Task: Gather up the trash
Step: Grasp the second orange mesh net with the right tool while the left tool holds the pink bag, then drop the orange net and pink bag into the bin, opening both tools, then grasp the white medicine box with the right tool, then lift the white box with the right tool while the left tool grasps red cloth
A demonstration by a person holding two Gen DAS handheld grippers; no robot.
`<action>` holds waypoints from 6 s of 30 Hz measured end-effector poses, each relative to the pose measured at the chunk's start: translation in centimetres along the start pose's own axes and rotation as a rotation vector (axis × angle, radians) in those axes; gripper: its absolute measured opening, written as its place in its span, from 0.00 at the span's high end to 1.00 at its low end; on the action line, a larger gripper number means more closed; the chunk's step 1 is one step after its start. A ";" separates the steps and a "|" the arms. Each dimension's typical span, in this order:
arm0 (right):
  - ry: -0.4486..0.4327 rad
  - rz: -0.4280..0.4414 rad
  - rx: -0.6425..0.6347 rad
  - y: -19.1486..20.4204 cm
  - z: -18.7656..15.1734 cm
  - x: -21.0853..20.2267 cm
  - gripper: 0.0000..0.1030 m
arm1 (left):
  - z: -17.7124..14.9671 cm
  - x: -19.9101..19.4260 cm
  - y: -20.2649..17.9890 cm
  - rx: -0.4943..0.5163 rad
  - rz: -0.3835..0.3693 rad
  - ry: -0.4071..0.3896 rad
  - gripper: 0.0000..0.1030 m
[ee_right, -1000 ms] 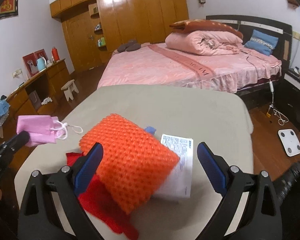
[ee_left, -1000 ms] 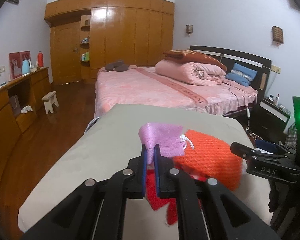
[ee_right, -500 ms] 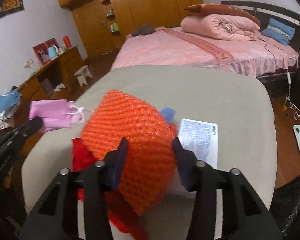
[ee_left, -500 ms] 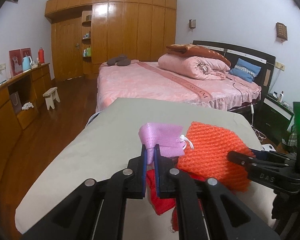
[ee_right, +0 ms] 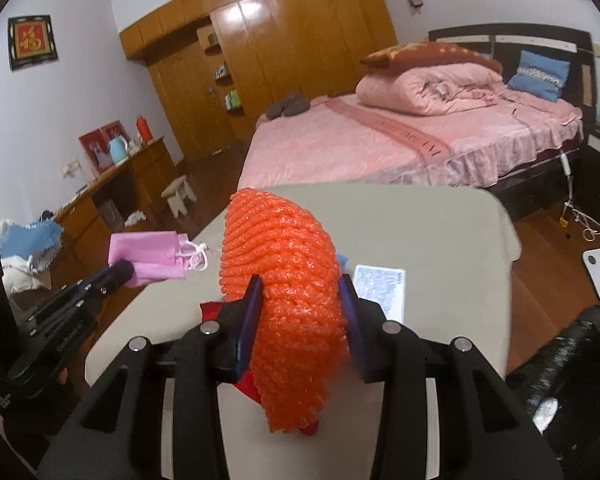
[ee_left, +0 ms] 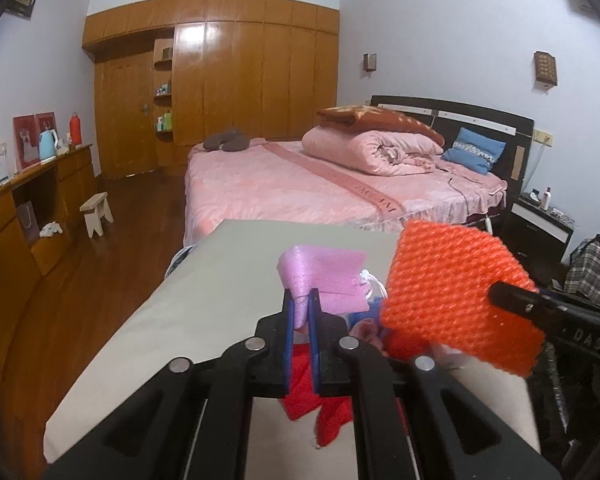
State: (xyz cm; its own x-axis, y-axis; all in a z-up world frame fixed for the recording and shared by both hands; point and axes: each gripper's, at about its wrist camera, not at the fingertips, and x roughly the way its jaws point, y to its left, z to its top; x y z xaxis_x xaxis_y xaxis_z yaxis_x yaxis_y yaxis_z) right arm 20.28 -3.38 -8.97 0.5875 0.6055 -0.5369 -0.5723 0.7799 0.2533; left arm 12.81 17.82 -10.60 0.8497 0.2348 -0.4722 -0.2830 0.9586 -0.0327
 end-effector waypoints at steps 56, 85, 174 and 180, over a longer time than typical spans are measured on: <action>-0.122 -0.622 0.231 -17.9 -11.8 -22.8 0.07 | -2.7 -3.8 -23.7 0.228 -0.418 0.039 0.30; 0.016 -0.301 0.029 -4.5 -5.6 -2.0 0.06 | -4.0 2.1 -2.4 0.085 0.027 0.084 0.14; 0.076 -0.205 0.044 -2.9 -3.1 0.9 0.46 | -0.2 1.2 -0.5 -0.013 -0.102 0.035 0.96; 0.035 -0.204 0.036 -2.6 -2.1 -2.2 0.46 | 1.2 -1.2 -1.8 -0.009 -0.138 -0.010 0.96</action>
State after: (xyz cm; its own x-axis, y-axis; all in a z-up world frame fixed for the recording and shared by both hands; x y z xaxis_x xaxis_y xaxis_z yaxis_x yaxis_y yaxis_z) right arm 19.27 -7.01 -10.17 0.6686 0.4291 -0.6073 -0.4223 0.8913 0.1650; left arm 12.89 16.00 -8.89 0.8850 0.1028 -0.4540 -0.1676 0.9803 -0.1047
